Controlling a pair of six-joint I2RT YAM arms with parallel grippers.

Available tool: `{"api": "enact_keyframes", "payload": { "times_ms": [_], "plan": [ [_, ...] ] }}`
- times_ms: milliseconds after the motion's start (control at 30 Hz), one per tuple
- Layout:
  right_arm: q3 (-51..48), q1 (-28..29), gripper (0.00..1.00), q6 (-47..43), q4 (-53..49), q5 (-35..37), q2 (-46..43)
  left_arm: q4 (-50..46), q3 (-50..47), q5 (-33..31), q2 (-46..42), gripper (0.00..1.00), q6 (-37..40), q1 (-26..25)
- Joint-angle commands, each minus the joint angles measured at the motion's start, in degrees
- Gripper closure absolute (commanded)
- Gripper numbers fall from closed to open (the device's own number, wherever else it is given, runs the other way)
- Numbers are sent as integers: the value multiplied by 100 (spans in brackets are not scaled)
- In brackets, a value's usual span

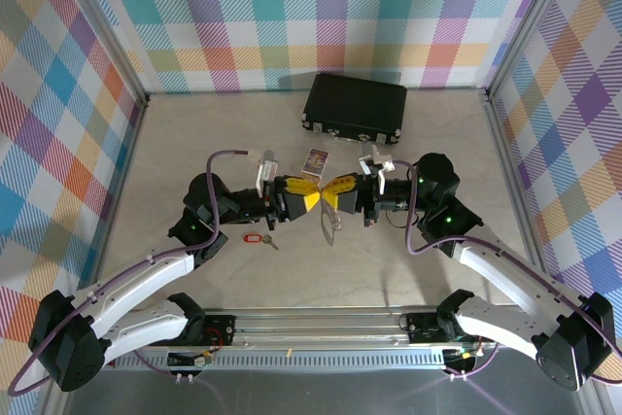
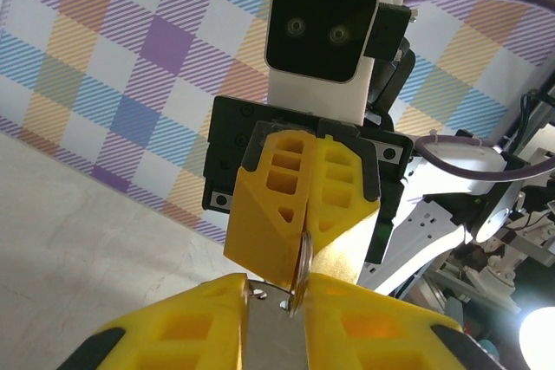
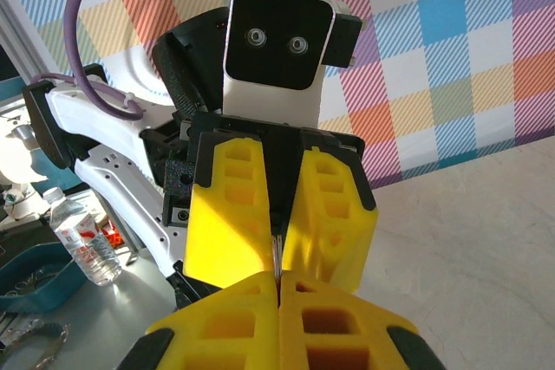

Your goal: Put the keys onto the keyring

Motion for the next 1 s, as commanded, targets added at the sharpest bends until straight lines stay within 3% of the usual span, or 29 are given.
{"api": "enact_keyframes", "payload": {
  "times_ms": [0,300,467,500,633,700,833,967],
  "plan": [
    [-47,16,100,19,278,-89,-10,271,197,22,-12,83,105,-69],
    [-113,23,100,18,251,-39,-10,257,128,-29,-53,100,134,-87],
    [-70,16,100,-22,51,6,-27,84,93,-123,-153,100,316,-85],
    [-28,17,97,-90,-94,33,-46,-44,110,-154,-174,100,396,-83],
    [241,16,63,-692,-1263,344,-313,-946,275,-360,-222,100,918,-83],
    [423,16,53,-989,-1943,554,-451,-1218,291,-470,-210,100,1060,-87],
    [995,16,45,-1517,-3315,872,-454,-1286,174,-447,-152,100,1063,-86],
    [1728,16,48,-1951,-4625,884,35,-1496,176,-311,-115,100,1061,-118]
  ]
}}
